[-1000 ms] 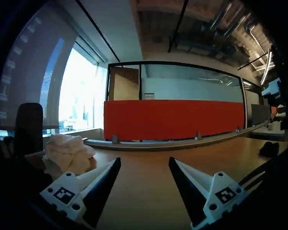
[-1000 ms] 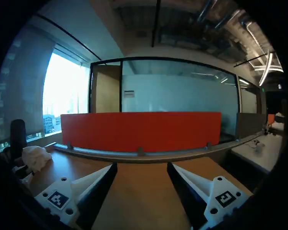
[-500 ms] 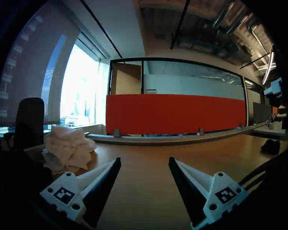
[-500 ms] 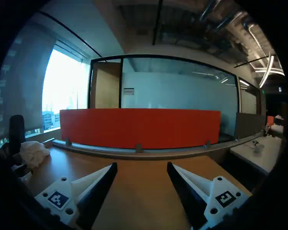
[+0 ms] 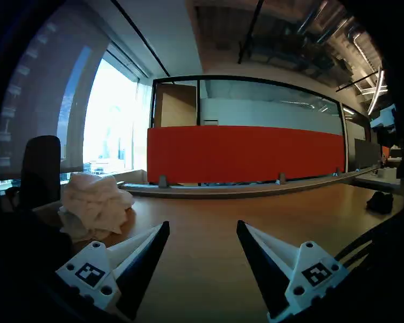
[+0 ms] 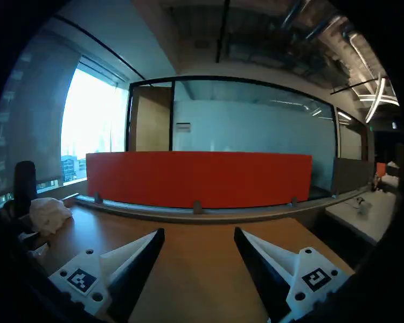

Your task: Fold towel

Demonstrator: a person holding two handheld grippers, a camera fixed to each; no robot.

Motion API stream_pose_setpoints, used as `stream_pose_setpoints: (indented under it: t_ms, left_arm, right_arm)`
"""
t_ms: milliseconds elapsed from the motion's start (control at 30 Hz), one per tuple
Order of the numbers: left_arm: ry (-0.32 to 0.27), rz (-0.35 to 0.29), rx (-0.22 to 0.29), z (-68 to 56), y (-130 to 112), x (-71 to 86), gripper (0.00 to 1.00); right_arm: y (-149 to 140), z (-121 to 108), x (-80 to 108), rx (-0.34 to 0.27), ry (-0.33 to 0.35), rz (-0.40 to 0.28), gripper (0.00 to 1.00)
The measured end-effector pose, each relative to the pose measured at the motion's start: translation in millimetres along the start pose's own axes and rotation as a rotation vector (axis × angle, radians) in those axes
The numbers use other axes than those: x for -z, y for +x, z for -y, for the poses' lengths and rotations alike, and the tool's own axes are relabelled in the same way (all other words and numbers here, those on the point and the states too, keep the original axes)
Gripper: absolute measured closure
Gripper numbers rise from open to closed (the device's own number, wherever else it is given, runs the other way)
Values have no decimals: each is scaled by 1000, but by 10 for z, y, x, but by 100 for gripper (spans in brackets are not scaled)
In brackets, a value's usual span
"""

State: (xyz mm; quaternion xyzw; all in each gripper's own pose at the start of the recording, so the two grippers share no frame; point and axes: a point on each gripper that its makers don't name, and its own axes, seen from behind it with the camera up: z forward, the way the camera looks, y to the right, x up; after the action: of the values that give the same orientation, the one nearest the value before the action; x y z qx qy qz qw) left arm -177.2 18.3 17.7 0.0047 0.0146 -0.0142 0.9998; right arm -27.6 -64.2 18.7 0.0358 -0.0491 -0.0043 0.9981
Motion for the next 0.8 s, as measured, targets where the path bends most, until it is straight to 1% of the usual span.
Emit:
stream_pose_setpoints:
  t_ms: [167,467,600,800]
  left_arm:
    - [9,0,-1,16,-3,-10,8]
    - [0,1,-1,-8,-21,-28,8]
    - [0,0,-1,-7,-24,-32,4]
    - [0,0,-1,-6,-33,-33,4]
  right_arm:
    - [40,3,4,-6,-1,-3,0]
    - [102,48,-2,4,5,-9,0]
    - [125,57,-14,2,7,-8,0]
    - [141,81,-22,2,18,-11,0]
